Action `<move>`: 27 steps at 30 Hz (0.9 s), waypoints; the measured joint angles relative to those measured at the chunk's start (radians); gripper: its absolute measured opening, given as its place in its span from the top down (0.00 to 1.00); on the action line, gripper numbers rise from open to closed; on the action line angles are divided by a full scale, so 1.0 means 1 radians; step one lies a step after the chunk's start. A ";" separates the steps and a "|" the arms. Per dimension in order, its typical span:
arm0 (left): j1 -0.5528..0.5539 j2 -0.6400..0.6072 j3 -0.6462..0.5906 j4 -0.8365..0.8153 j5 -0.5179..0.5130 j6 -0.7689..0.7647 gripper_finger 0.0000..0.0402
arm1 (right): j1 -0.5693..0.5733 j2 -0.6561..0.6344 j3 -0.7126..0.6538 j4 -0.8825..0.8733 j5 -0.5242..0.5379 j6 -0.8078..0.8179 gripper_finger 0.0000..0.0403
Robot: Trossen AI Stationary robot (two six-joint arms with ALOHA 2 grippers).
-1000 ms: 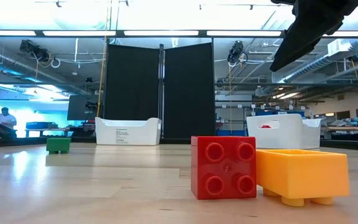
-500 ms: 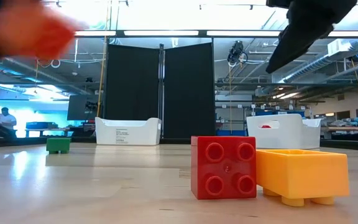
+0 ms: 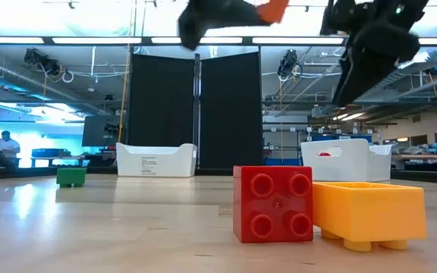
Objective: Sort blocks by size
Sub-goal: Put the orange 4 stud gamepiece into the bottom white bin
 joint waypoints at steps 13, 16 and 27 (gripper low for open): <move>0.062 0.402 0.541 -0.094 0.116 0.382 0.47 | -0.152 0.000 0.000 -0.091 -0.108 -0.091 0.07; 0.076 0.509 0.683 -0.091 0.155 0.391 0.47 | -0.154 0.000 0.000 -0.093 -0.110 -0.123 0.07; 0.098 0.874 1.098 -0.090 0.227 0.388 0.47 | -0.152 0.000 0.000 -0.100 -0.114 -0.122 0.07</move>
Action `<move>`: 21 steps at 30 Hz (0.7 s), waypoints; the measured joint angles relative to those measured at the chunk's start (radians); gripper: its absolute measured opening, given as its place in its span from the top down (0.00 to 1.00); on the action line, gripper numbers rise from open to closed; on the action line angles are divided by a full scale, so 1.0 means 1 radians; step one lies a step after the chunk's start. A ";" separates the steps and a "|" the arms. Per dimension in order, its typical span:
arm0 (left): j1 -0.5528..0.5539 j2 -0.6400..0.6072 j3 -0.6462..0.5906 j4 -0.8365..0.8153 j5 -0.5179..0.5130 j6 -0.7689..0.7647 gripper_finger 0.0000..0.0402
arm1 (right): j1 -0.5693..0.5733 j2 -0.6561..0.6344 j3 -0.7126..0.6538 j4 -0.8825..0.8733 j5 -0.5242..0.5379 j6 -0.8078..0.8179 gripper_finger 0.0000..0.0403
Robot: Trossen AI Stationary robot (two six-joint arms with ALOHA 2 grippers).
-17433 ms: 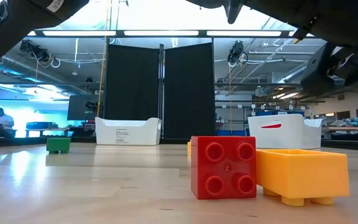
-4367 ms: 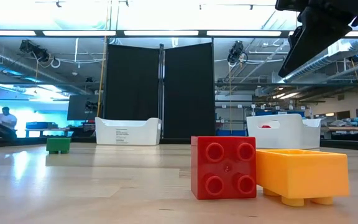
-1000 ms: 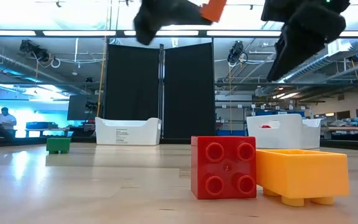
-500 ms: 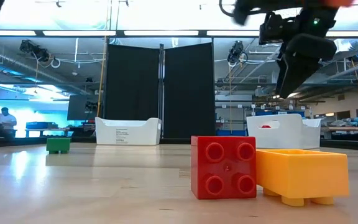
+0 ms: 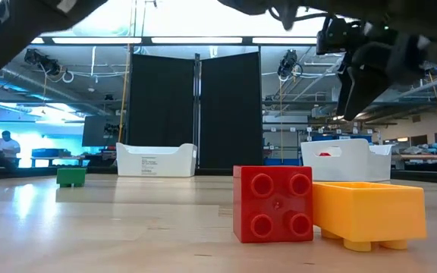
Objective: Sort blocks by size
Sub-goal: Put the orange 4 stud gamepiece into the bottom white bin
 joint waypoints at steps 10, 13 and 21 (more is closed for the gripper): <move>0.005 0.055 0.061 -0.035 -0.082 -0.106 0.44 | 0.001 0.000 0.000 -0.002 -0.050 0.019 0.07; 0.008 0.055 0.061 -0.031 -0.082 -0.106 0.43 | 0.001 0.000 0.000 -0.002 -0.050 0.018 0.07; 0.013 0.055 0.061 -0.065 -0.087 -0.085 0.41 | 0.001 0.000 0.000 -0.001 -0.050 0.017 0.07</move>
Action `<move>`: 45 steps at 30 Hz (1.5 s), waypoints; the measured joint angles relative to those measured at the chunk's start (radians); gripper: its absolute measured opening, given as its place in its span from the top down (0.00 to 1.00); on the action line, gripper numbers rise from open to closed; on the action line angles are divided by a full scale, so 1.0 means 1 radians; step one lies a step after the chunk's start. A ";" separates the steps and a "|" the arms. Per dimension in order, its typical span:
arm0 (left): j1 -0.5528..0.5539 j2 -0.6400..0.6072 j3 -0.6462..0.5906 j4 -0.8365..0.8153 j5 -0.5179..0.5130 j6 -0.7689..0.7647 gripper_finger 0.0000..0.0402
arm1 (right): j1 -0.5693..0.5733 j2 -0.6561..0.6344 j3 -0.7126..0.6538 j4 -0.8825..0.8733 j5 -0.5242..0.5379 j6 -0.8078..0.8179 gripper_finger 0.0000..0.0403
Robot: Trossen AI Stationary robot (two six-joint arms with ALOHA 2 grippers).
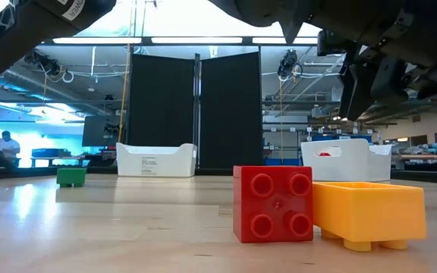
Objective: Sort blocks by size
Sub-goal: Put the orange 4 stud gamepiece into the bottom white bin, then put the blue square block into the top left white bin
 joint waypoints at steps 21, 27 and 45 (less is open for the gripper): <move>0.000 -0.088 0.000 -0.224 -0.005 0.029 0.22 | 0.000 -0.001 0.001 0.006 0.000 0.000 0.07; -0.003 -0.182 0.000 -0.469 0.012 -0.026 0.22 | 0.000 -0.001 0.001 0.006 -0.001 -0.001 0.07; -0.038 -0.752 -0.908 -0.129 -0.013 -0.154 0.22 | 0.000 0.000 0.001 0.043 -0.080 0.116 0.07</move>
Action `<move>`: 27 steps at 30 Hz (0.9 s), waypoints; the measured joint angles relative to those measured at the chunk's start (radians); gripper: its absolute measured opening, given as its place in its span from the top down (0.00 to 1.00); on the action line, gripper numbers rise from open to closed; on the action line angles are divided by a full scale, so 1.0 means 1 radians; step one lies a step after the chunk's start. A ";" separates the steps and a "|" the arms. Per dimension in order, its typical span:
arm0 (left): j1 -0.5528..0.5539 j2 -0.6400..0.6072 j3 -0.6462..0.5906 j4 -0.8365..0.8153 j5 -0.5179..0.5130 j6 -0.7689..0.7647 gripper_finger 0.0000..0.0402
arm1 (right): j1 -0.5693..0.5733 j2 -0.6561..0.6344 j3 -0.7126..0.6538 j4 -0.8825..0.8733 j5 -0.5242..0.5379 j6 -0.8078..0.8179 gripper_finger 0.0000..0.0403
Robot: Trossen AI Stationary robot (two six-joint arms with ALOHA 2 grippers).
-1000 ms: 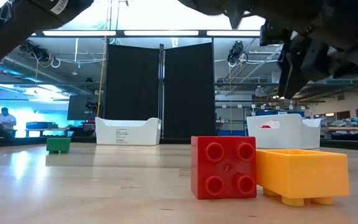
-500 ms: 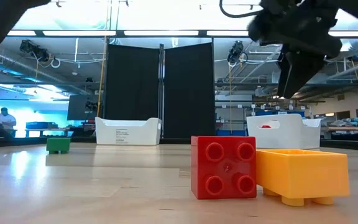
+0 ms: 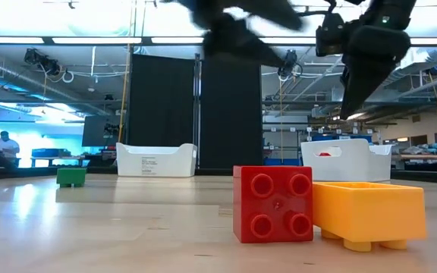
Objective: Sort blocks by size
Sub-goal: Put the blue square block into the top left white bin
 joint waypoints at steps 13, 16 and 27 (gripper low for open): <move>0.002 -0.595 -0.610 0.066 -0.054 -0.081 0.22 | -0.001 0.001 0.000 0.209 -0.018 0.140 0.05; 0.002 -0.710 -0.705 0.066 -0.054 -0.080 0.22 | 0.005 0.002 0.009 0.219 0.015 0.174 0.03; 0.002 -1.097 -0.954 -0.037 -0.054 -0.077 0.22 | -0.044 0.004 0.163 0.225 0.221 0.235 0.01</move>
